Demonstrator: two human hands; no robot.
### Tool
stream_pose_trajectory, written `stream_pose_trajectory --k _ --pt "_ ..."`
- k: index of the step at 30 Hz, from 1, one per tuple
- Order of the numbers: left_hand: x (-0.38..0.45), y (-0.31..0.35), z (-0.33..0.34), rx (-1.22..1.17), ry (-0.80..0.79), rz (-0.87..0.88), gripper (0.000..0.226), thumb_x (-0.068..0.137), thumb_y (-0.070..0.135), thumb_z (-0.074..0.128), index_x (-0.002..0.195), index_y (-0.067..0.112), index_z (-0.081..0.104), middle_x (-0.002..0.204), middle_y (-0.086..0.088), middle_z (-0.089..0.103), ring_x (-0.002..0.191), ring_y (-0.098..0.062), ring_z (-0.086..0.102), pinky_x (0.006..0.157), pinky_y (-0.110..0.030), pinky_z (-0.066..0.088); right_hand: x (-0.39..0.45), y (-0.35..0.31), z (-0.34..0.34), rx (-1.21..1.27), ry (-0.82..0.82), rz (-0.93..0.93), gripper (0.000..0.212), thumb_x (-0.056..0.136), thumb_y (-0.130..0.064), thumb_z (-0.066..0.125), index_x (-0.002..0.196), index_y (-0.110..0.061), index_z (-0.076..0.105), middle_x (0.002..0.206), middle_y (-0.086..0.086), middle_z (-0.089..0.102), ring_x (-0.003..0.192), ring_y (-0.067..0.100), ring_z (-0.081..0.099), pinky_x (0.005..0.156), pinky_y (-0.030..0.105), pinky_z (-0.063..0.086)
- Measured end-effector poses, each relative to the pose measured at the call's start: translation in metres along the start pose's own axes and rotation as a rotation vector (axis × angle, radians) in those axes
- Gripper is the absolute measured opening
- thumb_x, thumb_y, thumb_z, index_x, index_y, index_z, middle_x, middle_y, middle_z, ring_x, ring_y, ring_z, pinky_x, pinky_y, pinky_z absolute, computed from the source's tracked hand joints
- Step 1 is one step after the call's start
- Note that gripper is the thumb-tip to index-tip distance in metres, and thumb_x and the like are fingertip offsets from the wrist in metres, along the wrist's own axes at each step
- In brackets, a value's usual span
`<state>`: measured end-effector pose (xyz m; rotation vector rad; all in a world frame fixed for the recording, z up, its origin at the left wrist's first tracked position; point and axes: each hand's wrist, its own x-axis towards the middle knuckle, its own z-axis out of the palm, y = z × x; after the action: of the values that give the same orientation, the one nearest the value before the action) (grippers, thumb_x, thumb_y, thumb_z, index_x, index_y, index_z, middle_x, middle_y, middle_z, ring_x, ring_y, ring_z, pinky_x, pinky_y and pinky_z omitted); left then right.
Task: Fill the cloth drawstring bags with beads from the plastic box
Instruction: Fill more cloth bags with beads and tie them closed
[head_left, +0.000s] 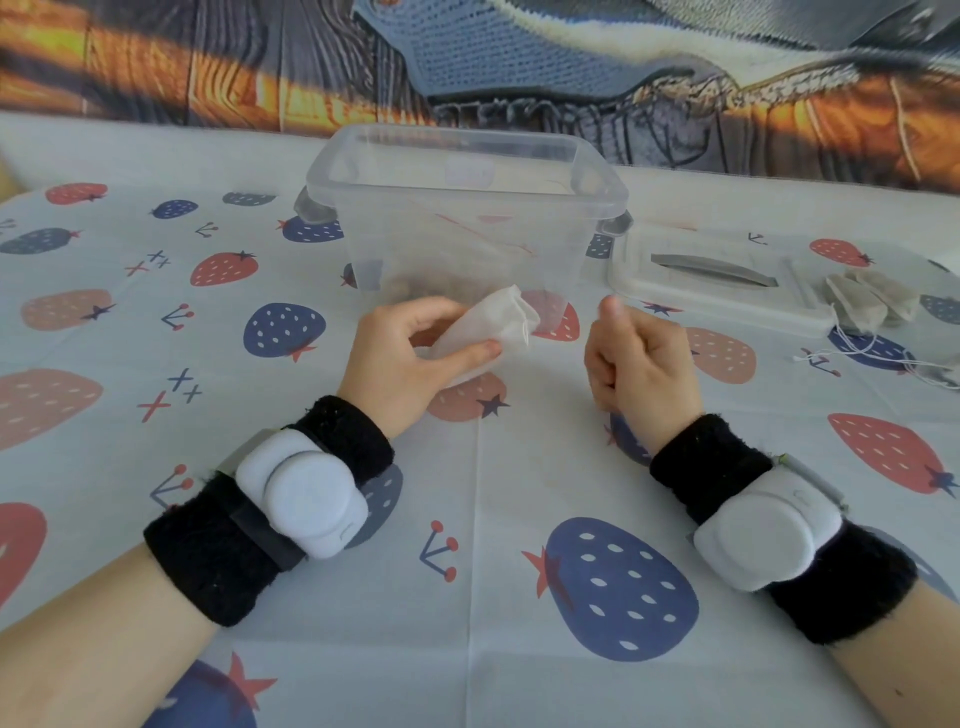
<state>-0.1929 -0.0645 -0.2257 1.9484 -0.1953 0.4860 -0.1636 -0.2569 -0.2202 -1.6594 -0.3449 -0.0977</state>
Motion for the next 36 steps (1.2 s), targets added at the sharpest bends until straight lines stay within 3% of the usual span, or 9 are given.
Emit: stream_pose_trajectory --k 4,8,11,14,20,24,29,32,36 --pt "0.0 0.0 0.0 -0.034 -0.071 0.023 0.02 0.074 0.02 0.079 0.092 0.018 0.072 0.089 0.008 0.073 0.083 -0.007 0.066 0.078 -0.017 0.049 0.013 0.0 -0.02 0.571 -0.046 0.544 0.046 0.096 -0.043 0.027 0.059 -0.015 0.027 0.046 -0.001 0.026 0.029 0.007 0.016 0.039 0.012 0.009" --pt "-0.004 0.003 0.002 0.051 -0.151 0.083 0.017 0.075 0.021 0.079 0.088 0.025 0.069 0.081 0.022 0.068 0.079 -0.001 0.061 0.075 -0.012 0.046 0.016 0.003 -0.027 0.753 -0.046 0.594 0.007 0.066 -0.019 0.032 0.062 -0.015 0.029 0.05 0.0 0.025 0.029 0.007 0.019 0.037 0.015 0.009" --pt "-0.007 0.005 0.004 0.093 -0.173 0.108 0.019 0.074 0.021 0.079 0.087 0.028 0.067 0.082 0.021 0.066 0.08 0.005 0.058 0.073 -0.01 0.043 0.015 0.005 -0.022 0.647 -0.1 0.617 0.016 0.079 -0.015 0.035 0.064 -0.016 0.029 0.05 0.0 0.028 0.029 0.007 0.02 0.036 0.015 0.009" --pt "-0.007 0.007 0.004 0.081 -0.168 0.104 0.018 0.074 0.02 0.079 0.087 0.026 0.067 0.084 0.016 0.067 0.079 0.002 0.059 0.072 -0.012 0.045 0.008 0.005 -0.01 0.348 -0.067 0.363 0.025 0.098 -0.021 0.041 0.075 -0.012 0.037 0.05 0.0 0.032 0.034 0.009 0.021 0.037 0.014 0.015" --pt "-0.007 0.01 0.003 0.01 -0.165 0.064 0.017 0.075 0.015 0.078 0.084 0.025 0.068 0.08 0.01 0.067 0.077 -0.002 0.058 0.065 -0.008 0.044 -0.004 -0.003 0.003 0.026 -0.053 -0.281 0.009 0.078 -0.02 0.068 0.081 -0.019 0.06 0.056 -0.01 0.049 0.044 0.01 0.027 0.043 0.016 0.027" --pt "-0.007 0.011 0.003 -0.034 -0.174 0.054 0.022 0.074 0.014 0.078 0.08 0.032 0.066 0.073 0.017 0.065 0.074 0.0 0.058 0.062 -0.007 0.042 -0.006 -0.002 0.003 -0.113 -0.085 -0.347 0.018 0.076 -0.023 0.069 0.094 -0.023 0.071 0.056 0.027 0.04 0.05 0.015 0.024 0.047 0.021 0.025" --pt "-0.007 0.012 0.003 -0.042 -0.194 0.056 0.023 0.075 0.014 0.077 0.08 0.033 0.066 0.072 0.018 0.066 0.074 -0.002 0.062 0.065 -0.014 0.047 -0.005 0.002 0.004 -0.112 -0.121 -0.34 0.023 0.076 -0.03 0.066 0.099 -0.029 0.071 0.056 0.03 0.036 0.051 0.016 0.023 0.048 0.021 0.026" --pt "-0.007 0.012 0.003 -0.061 -0.194 0.032 0.021 0.075 0.012 0.078 0.079 0.03 0.067 0.072 0.015 0.069 0.074 -0.002 0.065 0.066 -0.013 0.046 -0.005 0.001 0.004 -0.102 -0.129 -0.304 0.027 0.079 -0.028 0.067 0.105 -0.035 0.069 0.057 0.024 0.031 0.051 0.015 0.023 0.048 0.022 0.026" --pt "-0.006 0.009 0.004 -0.053 -0.164 -0.005 0.012 0.075 0.019 0.078 0.081 0.026 0.07 0.077 -0.001 0.074 0.077 -0.011 0.069 0.07 -0.02 0.047 -0.007 -0.004 0.006 -0.085 -0.113 -0.28 0.02 0.087 -0.026 0.057 0.104 -0.032 0.064 0.051 -0.009 0.028 0.047 0.005 0.023 0.051 0.008 0.025"
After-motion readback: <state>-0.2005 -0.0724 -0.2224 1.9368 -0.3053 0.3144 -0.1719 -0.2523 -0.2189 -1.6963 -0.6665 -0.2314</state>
